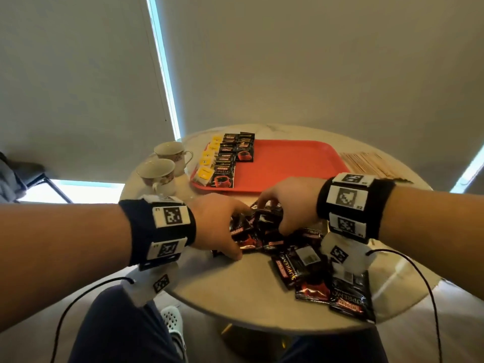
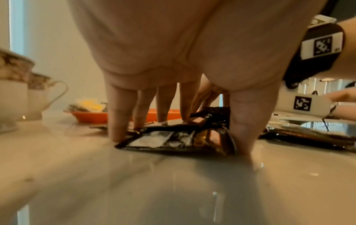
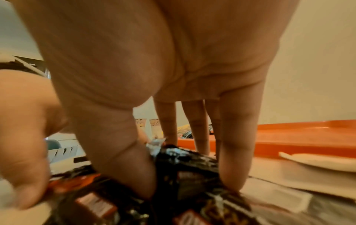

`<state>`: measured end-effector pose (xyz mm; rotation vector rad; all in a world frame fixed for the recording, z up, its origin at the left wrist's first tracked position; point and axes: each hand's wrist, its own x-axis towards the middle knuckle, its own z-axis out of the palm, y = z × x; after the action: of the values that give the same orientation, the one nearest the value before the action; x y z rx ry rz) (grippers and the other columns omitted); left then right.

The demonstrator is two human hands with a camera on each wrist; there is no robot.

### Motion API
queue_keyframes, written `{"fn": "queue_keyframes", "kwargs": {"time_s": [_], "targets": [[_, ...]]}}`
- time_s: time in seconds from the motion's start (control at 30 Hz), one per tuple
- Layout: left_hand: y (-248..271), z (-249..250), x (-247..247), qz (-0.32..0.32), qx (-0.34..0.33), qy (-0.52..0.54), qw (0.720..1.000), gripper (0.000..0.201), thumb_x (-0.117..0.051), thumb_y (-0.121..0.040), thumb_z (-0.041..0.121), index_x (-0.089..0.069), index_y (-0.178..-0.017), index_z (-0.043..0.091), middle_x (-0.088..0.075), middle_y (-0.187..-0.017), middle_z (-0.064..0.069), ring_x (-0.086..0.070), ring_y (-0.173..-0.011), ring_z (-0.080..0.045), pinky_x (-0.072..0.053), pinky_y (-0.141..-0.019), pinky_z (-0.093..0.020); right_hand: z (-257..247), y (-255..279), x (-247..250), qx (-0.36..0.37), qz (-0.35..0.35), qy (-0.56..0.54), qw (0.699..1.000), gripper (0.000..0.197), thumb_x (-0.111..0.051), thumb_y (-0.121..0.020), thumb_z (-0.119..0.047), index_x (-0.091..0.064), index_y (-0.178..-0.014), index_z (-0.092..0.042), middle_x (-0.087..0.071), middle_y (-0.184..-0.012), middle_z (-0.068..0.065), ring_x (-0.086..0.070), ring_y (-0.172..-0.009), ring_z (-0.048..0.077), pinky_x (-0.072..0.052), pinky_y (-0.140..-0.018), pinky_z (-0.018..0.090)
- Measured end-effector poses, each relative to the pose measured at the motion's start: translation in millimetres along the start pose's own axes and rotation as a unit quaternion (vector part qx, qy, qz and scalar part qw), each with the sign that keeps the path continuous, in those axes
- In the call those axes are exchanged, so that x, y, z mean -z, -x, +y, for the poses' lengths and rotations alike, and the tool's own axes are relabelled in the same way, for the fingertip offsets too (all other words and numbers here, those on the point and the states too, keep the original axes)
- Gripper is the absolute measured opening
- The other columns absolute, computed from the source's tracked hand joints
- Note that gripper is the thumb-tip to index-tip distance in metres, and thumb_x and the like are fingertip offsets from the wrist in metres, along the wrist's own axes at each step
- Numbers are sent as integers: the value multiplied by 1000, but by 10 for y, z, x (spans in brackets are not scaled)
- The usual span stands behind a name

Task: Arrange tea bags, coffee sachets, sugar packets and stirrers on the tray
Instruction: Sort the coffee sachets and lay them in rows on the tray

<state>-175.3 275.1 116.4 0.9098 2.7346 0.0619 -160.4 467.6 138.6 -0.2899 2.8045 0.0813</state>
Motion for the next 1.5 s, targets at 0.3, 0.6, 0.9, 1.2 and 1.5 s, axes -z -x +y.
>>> {"fn": "queue_keyframes", "kwargs": {"time_s": [0.3, 0.6, 0.9, 1.2, 1.5], "targets": [[65, -93, 162, 112, -16, -21, 993, 28, -60, -96, 26, -63, -123, 29, -68, -98, 8, -63, -85, -13, -51, -68, -26, 33, -134, 134, -21, 107, -28, 994, 35, -64, -91, -21, -63, -125, -29, -64, -110, -5, -61, -98, 19, -57, -80, 36], [23, -510, 440, 218, 68, 195, 954, 21, -63, -97, 22, -63, -112, 35, -70, -98, 9, -68, -85, -7, -54, -67, -23, 409, -330, 408, -73, 156, -433, 885, 20, -68, -85, 1, -68, -99, -14, -74, -92, 12, -76, -80, 26, -65, -70, 41], [-78, -687, 522, 227, 110, 356, 900, 22, -68, -95, 16, -69, -112, 30, -76, -95, 1, -76, -85, -19, -58, -67, -33, 524, -450, 553, 50, 129, -744, 654, 22, -58, -80, 3, -62, -97, -10, -67, -87, 11, -65, -66, 21, -48, -60, 31], [-410, -648, 601, 245, 108, 445, 855, 34, -78, -81, 29, -66, -113, 28, -76, -103, -8, -78, -88, -29, -64, -85, -52, 327, -842, 484, 90, 26, -762, 641, 41, -54, -91, 5, -56, -131, 7, -65, -121, 28, -68, -101, 37, -60, -86, 52], [-1032, -315, 733, 316, 124, 693, 636, 23, -54, -94, 28, -63, -75, 18, -65, -68, 0, -66, -79, -28, -54, -76, -45, 353, -1079, 430, 131, 71, -779, 609, 44, -52, -96, 8, -50, -136, -10, -64, -126, 26, -67, -104, 41, -60, -83, 53]]}}
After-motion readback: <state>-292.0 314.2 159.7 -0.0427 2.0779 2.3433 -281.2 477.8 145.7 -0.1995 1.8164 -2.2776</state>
